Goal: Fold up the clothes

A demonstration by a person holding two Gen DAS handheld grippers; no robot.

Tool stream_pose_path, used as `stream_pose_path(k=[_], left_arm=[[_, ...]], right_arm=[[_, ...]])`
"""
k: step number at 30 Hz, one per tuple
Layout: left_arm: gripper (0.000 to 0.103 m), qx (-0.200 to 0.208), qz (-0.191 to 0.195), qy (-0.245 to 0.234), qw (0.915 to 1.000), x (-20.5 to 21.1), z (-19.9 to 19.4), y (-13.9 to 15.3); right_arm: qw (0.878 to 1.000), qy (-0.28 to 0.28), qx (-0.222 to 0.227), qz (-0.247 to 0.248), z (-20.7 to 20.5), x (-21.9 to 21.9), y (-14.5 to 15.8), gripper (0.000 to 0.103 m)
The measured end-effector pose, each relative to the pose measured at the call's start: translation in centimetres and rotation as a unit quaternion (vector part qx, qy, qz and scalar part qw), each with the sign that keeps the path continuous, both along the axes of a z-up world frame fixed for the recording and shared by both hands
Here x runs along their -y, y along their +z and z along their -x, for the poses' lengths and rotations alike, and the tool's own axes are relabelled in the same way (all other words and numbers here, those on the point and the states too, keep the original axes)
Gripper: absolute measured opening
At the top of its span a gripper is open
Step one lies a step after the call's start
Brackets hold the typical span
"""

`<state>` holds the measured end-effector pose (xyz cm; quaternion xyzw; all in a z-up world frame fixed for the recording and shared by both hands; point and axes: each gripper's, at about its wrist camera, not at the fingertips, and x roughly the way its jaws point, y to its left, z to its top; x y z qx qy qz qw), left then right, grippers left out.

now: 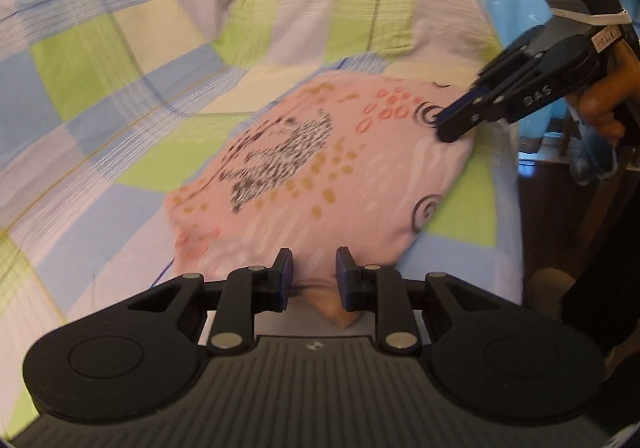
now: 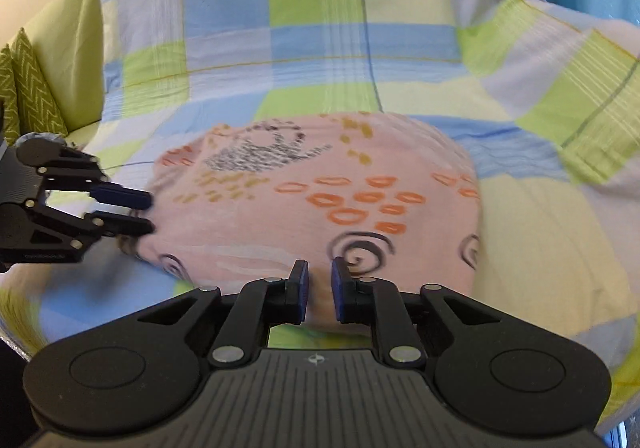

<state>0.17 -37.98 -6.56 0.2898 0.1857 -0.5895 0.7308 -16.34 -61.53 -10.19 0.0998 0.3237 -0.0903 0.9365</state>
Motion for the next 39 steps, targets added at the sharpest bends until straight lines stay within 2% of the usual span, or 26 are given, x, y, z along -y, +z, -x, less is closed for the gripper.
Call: stream_pose_path(k=[1, 2, 3, 4, 6, 8, 10, 12, 14, 15, 17, 19, 21, 23, 24, 27, 28, 30, 35, 37, 39], left_arm=[[0.025, -0.003, 0.0, 0.011, 0.9999, -0.4, -0.6, 0.1], [0.026, -0.003, -0.003, 0.023, 0.9997, -0.9, -1.1, 0.2], [0.026, 0.007, -0.01, 0.034, 0.9994, -1.1, -1.5, 0.3], [0.026, 0.018, -0.017, 0.039, 0.9989, -1.2, -1.7, 0.4], [0.025, 0.042, -0.019, 0.04, 0.9981, -1.7, -1.3, 1.1], [0.025, 0.076, -0.012, 0.015, 0.9969, -2.5, 0.3, 1.9], [0.025, 0.118, -0.013, -0.027, 0.9926, -2.9, 2.8, 2.2], [0.027, 0.167, -0.031, -0.073, 0.9827, -2.8, 5.1, 1.4], [0.029, 0.211, -0.056, -0.109, 0.9698, -2.2, 6.6, 0.1], [0.029, 0.23, -0.065, -0.12, 0.9636, -1.7, 7.1, -0.6], [0.03, 0.262, -0.074, -0.129, 0.9535, -0.9, 7.7, -1.7], [0.03, 0.28, -0.072, -0.124, 0.9493, -0.1, 7.7, -2.3], [0.029, 0.28, -0.073, -0.113, 0.9504, 0.4, 7.3, -2.4], [0.016, 0.289, -0.081, -0.108, 0.9479, 0.8, 6.8, -2.6], [0.01, 0.296, -0.087, -0.105, 0.9454, 0.9, 6.5, -2.8], [0.008, 0.3, -0.089, -0.102, 0.9444, 0.1, 5.8, -2.9], [0.008, 0.296, -0.09, -0.101, 0.9456, 0.0, 5.7, -2.8], [0.008, 0.289, -0.09, -0.096, 0.9483, -0.2, 5.6, -2.6], [0.009, 0.28, -0.096, -0.082, 0.9516, -0.4, 5.9, -2.3], [0.015, 0.267, -0.101, -0.077, 0.9553, -0.8, 5.7, -1.8], [0.023, 0.261, -0.105, -0.064, 0.9576, -1.7, 5.3, -1.3]], right_arm=[[1.0, -0.023, -0.001, 0.008, 0.7, 0.8, 0.0, 0.004], [0.999, -0.048, -0.004, 0.006, 1.4, 1.7, -0.3, 0.013], [0.997, -0.073, -0.008, 0.004, 2.0, 2.6, -0.6, 0.027], [0.995, -0.099, -0.012, 0.002, 2.7, 3.5, -0.8, 0.033], [0.994, -0.101, 0.008, 0.03, 4.0, 3.0, -0.1, 0.034], [0.993, -0.057, 0.013, 0.102, 4.3, 0.2, 0.5, 0.034], [0.987, -0.004, 0.003, 0.162, 4.1, -2.9, 0.2, 0.034], [0.969, 0.055, -0.023, 0.24, 3.3, -5.9, -1.0, 0.033], [0.941, 0.113, -0.048, 0.316, 2.4, -8.9, -2.3, 0.034], [0.925, 0.131, -0.06, 0.351, 2.1, -9.8, -3.1, 0.034], [0.906, 0.148, -0.067, 0.391, 1.7, -10.7, -4.0, 0.034], [0.897, 0.149, -0.066, 0.411, 1.1, -10.7, -4.4, 0.035], [0.889, 0.145, -0.07, 0.429, 0.5, -10.4, -4.8, 0.034], [0.878, 0.143, -0.074, 0.45, 0.3, -9.9, -5.4, 0.033], [0.872, 0.142, -0.08, 0.461, 0.3, -9.6, -5.6, 0.029], [0.876, 0.115, -0.099, 0.457, 0.7, -7.8, -5.8, 0.018], [0.881, 0.103, -0.107, 0.449, 0.8, -7.1, -5.8, 0.015], [0.887, 0.085, -0.12, 0.438, 1.2, -6.0, -5.9, 0.001], [0.887, 0.059, -0.147, 0.433, 1.9, -5.4, -6.1, 0.0], [0.887, 0.031, -0.162, 0.431, 2.0, -4.6, -5.9, 0.0], [0.892, 0.001, -0.154, 0.426, 2.3, -3.8, -5.1, 0.0]])
